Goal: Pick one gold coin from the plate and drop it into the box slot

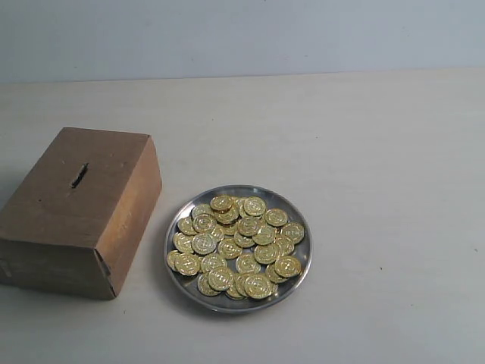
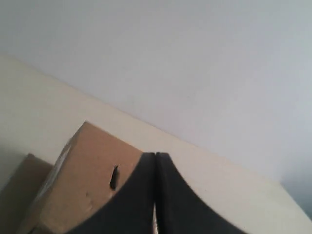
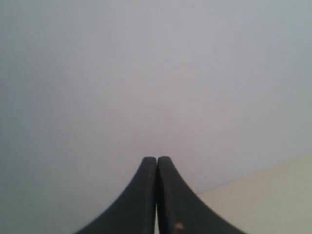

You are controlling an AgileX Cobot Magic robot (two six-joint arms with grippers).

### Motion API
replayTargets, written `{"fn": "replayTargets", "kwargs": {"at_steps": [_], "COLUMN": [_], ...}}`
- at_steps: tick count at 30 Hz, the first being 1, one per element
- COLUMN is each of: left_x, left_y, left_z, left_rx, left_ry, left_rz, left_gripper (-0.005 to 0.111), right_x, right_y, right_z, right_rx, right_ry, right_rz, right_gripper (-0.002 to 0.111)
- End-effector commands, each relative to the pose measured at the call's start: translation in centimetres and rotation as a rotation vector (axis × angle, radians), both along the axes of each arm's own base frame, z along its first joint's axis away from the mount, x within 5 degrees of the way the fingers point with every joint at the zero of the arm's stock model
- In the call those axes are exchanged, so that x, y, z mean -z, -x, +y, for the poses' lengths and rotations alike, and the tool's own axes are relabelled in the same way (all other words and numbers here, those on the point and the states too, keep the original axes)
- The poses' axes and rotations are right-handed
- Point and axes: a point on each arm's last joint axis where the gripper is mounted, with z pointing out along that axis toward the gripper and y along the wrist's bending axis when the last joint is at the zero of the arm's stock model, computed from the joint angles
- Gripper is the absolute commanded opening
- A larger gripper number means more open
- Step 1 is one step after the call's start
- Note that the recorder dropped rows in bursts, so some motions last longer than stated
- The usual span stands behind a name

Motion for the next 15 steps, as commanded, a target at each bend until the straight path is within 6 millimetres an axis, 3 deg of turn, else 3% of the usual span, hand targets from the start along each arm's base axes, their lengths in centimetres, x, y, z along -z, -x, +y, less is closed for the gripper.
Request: {"fn": "replayTargets", "kwargs": {"at_steps": [1,3,7,9,15], "left_x": [-4.9,-5.9,-4.7,-3.9,-1.9], "left_y": [0.4,-0.4,-3.1,-4.5,-6.3], "left_z": [-0.9,-1.3,-2.1,-3.1,-5.5], "left_rx": [0.124,0.207,0.348,0.476,0.725], "left_ry": [-0.389,-0.589,-0.776,-0.833,-0.956], "left_rz": [-0.150,-0.156,-0.072,-0.052,-0.033], "left_gripper": [0.000,0.000,0.000,0.000,0.000], "right_x": [-6.3,-8.4,-9.4,-8.6,-3.6], "right_y": [-0.4,-3.2,-8.9,-12.9,-20.2], "right_z": [0.9,1.4,2.9,4.7,9.6], "right_rx": [-0.071,-0.151,-0.358,-0.549,-0.750], "right_ry": [0.312,0.441,0.524,0.569,0.739], "right_rz": [0.107,0.252,0.459,0.581,0.827], "right_gripper": [0.000,0.000,0.000,0.000,0.000]}}
